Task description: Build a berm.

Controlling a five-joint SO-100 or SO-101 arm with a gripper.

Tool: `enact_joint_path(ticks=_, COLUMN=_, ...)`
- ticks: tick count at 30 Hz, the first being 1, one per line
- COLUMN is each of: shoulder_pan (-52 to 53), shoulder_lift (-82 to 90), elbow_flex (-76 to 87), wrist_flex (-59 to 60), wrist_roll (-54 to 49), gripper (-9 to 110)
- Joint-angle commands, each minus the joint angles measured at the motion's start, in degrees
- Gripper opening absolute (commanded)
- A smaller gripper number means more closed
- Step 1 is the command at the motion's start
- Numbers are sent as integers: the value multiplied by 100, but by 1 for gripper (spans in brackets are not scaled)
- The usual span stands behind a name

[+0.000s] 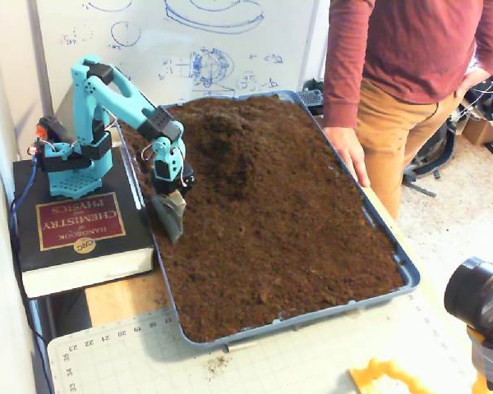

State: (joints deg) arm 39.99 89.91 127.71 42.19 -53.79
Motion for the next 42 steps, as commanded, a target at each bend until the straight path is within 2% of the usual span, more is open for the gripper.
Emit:
enact_joint_path(ticks=1, shoulder_pan=44, shoulder_lift=360, elbow_flex=70, wrist_flex=-650, wrist_roll=26, gripper=0)
enact_joint_path(ticks=22, shoulder_pan=237, shoulder_lift=1705, elbow_flex=1266, wrist_flex=-738, wrist_roll=712, gripper=0)
enact_joint_path(ticks=36, shoulder_pan=-545, shoulder_lift=1793, elbow_flex=1011, wrist_flex=-756, wrist_roll=2004, gripper=0)
enact_joint_path(ticks=42, shoulder_pan=-624, shoulder_lift=1696, elbow_flex=1063, wrist_flex=-694, wrist_roll=1978, gripper=0)
